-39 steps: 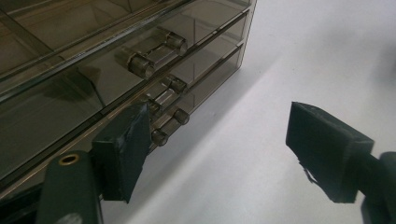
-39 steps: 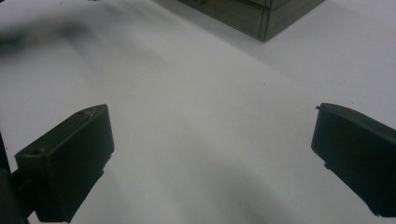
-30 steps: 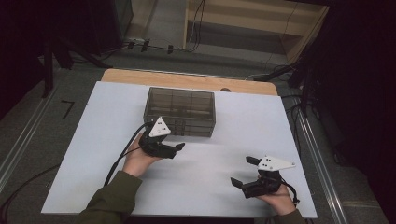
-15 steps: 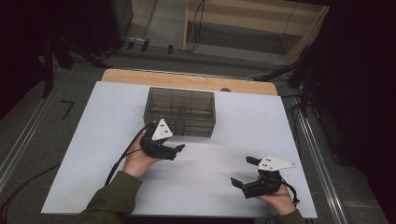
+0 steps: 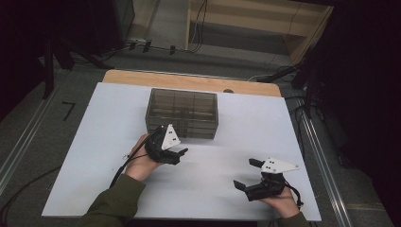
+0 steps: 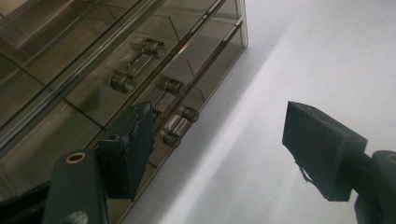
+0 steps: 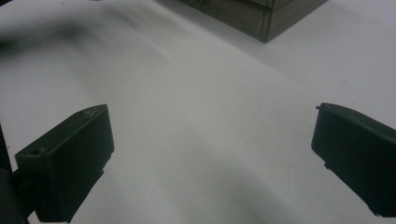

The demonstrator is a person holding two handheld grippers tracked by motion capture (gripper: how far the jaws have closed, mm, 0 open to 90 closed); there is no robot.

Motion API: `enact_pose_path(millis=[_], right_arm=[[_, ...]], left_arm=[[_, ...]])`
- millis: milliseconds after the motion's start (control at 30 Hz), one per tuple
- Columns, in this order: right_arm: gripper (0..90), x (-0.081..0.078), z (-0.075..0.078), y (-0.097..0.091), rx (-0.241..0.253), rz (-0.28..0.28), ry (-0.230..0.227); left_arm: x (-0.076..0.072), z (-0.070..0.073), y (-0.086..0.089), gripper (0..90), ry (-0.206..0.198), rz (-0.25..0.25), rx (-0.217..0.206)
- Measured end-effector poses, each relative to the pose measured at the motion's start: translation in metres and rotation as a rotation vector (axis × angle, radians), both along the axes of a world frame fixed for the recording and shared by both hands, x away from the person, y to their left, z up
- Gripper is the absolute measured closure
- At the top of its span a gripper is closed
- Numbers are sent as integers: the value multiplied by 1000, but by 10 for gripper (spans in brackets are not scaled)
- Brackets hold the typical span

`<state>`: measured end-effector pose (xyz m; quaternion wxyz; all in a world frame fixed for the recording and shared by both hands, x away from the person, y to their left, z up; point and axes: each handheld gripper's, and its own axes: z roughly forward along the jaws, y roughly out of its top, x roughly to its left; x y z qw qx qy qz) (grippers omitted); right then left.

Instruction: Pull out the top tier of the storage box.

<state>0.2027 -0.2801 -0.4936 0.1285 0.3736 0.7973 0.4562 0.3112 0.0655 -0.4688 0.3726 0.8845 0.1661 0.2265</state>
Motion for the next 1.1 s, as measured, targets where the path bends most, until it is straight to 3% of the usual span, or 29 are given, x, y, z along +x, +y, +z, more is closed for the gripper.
enact_pose_path(millis=[567, 1100], right_arm=[[0, 0, 0, 0, -5, 1, -5], [0, 0, 0, -1, -6, 1, -3]], left_arm=[[-3, -2, -2, 232, -100, -5, 97], [-7, -2, -4, 225, -168, -24, 135]])
